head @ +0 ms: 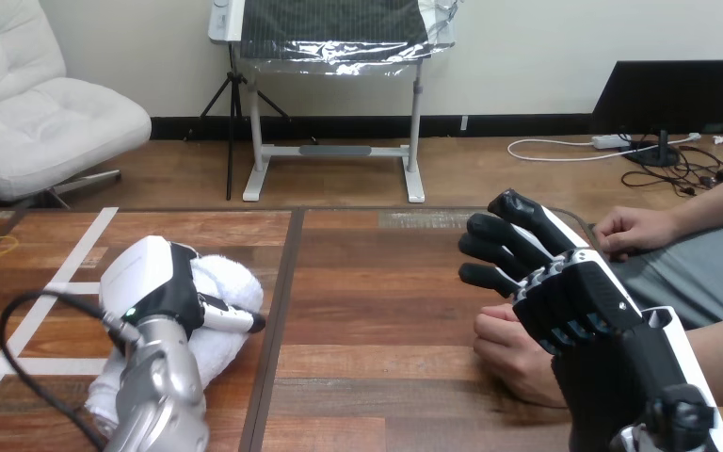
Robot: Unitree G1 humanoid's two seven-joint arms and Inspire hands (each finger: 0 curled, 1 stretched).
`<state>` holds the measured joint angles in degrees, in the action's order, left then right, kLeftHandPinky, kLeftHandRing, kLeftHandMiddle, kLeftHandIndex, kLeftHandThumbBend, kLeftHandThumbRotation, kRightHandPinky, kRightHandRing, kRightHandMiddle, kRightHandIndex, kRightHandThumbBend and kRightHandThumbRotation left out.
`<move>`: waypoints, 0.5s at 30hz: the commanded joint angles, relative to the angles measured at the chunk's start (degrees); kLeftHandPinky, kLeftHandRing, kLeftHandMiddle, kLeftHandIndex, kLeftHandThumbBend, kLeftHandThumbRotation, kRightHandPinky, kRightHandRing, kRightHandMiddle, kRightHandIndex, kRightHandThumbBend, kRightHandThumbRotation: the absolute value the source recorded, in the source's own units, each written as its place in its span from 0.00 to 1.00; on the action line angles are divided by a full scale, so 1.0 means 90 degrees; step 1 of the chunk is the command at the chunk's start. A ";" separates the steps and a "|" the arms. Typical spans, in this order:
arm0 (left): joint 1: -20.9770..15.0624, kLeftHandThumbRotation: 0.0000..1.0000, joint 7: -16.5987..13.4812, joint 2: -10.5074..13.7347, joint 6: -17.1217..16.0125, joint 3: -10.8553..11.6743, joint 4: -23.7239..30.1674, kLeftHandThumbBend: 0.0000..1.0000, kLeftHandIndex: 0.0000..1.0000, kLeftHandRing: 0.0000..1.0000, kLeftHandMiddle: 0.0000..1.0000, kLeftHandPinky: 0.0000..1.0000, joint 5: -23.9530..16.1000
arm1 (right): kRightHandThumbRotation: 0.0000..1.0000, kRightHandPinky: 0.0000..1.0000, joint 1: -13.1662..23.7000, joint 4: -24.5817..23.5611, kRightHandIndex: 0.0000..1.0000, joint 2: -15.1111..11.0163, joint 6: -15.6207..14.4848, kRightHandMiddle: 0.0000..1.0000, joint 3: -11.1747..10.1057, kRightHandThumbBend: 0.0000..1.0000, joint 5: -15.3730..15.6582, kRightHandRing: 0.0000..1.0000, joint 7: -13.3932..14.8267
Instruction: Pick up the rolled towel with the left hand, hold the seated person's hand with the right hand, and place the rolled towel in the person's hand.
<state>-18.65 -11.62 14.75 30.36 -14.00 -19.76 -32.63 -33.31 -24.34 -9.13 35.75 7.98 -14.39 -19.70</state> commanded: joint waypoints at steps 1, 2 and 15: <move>0.0243 0.00 -0.0516 -0.0105 -0.0761 0.0473 0.1375 0.76 0.43 0.24 0.34 0.16 0.0201 | 1.00 0.82 0.0399 0.0171 0.89 0.0117 0.0176 0.86 -0.0326 0.86 0.0351 0.86 0.0214; 0.0312 0.00 -0.0581 -0.0120 -0.0911 0.0525 0.1481 0.76 0.43 0.24 0.34 0.16 0.0265 | 1.00 0.82 0.0420 0.0187 0.89 0.0110 0.0177 0.87 -0.0361 0.85 0.0401 0.87 0.0238; 0.1072 0.00 -0.1184 -0.0265 -0.2789 0.0991 0.2563 0.69 0.42 0.30 0.37 0.23 0.0876 | 1.00 0.86 0.0747 0.0377 0.91 -0.0112 0.0111 0.87 -0.0865 0.77 0.0914 0.87 0.0433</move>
<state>-8.67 -17.09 13.33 16.85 -9.04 -9.23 -26.73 -32.70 -21.65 -9.38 35.82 4.48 -8.42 -17.72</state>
